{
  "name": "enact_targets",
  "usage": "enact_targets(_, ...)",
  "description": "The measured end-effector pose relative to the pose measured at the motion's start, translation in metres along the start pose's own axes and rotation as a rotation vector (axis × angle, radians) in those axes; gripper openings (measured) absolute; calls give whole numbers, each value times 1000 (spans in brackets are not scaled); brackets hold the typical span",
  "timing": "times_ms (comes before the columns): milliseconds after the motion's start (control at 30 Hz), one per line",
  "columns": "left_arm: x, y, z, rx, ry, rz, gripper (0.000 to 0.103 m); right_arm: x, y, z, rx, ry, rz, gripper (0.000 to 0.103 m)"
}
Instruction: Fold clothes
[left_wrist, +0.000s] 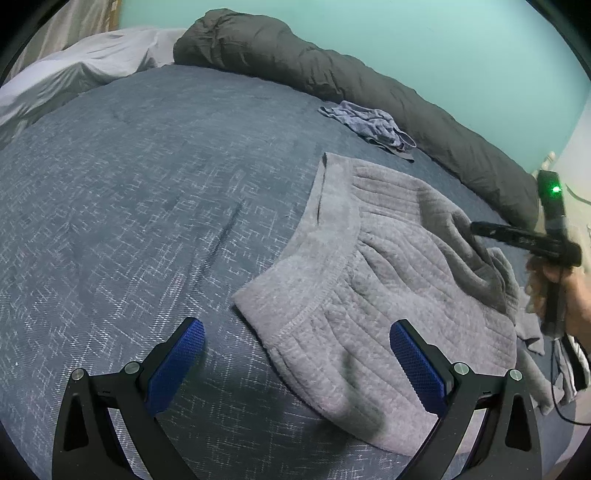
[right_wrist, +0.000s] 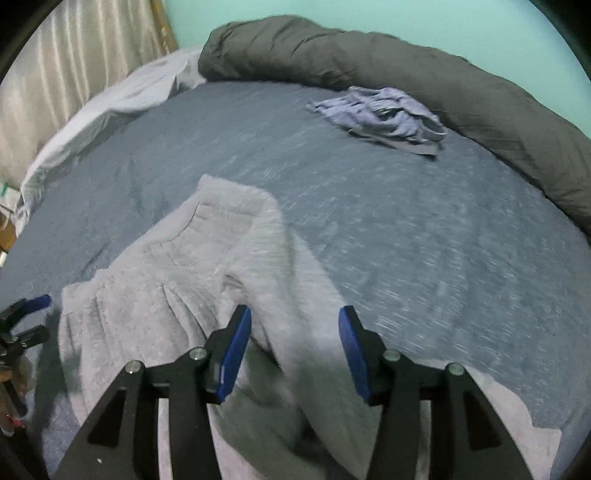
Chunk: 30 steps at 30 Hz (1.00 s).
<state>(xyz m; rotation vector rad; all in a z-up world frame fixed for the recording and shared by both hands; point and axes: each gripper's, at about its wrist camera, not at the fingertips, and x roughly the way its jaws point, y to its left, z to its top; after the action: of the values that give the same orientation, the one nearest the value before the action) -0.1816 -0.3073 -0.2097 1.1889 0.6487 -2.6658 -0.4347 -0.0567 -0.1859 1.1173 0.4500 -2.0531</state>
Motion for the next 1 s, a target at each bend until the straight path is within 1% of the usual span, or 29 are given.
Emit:
enact_targets(33, 0, 1, 0, -3, -1, 1, 103, 4, 6, -1, -17, 2, 6, 49)
enact_targets(100, -1, 5, 1, -9, -3, 4, 103, 12, 19, -2, -52, 7, 17, 20)
enact_targets(133, -1, 6, 1, -11, -3, 5, 103, 16, 25, -3, -70, 9, 23, 13)
enact_targets(200, -2, 9, 1, -16, -2, 7, 103, 24, 37, -4, -105, 14, 35, 5)
enact_targets(300, -4, 10, 2, -20, -6, 6, 103, 24, 66, -24, -224, 60, 112, 4)
enact_targets(367, -6, 9, 2, -18, -10, 3, 103, 23, 76, -38, -258, 81, 157, 4)
enact_targets(400, -7, 8, 2, -15, -11, 2, 103, 21, 78, -45, -263, 87, 167, 4)
enact_targets(467, -9, 6, 2, -9, -13, 0, 103, 19, 75, -55, -235, 93, 187, 4)
enact_targets(567, -10, 5, 2, -11, -17, -10, 103, 17, 70, -66, -203, 91, 188, 4)
enact_targets(667, -12, 5, 2, -9, -22, -16, 103, 13, 71, -71, -189, 79, 170, 5)
enact_targets(700, -12, 5, 2, -9, -21, -17, 103, 10, 70, -71, -179, 70, 164, 7)
enact_targets(867, -10, 5, 1, -20, -23, -33, 102, -8, 65, -75, -130, 24, 131, 8)
enact_targets(900, -9, 6, 1, -22, -22, -34, 102, -11, 64, -76, -120, 15, 125, 9)
enact_targets(933, -9, 6, 1, -27, -23, -38, 102, -14, 63, -76, -110, 5, 118, 17)
enact_targets(1000, -8, 5, -1, -30, -20, -42, 102, -21, 61, -78, -90, -13, 105, 24)
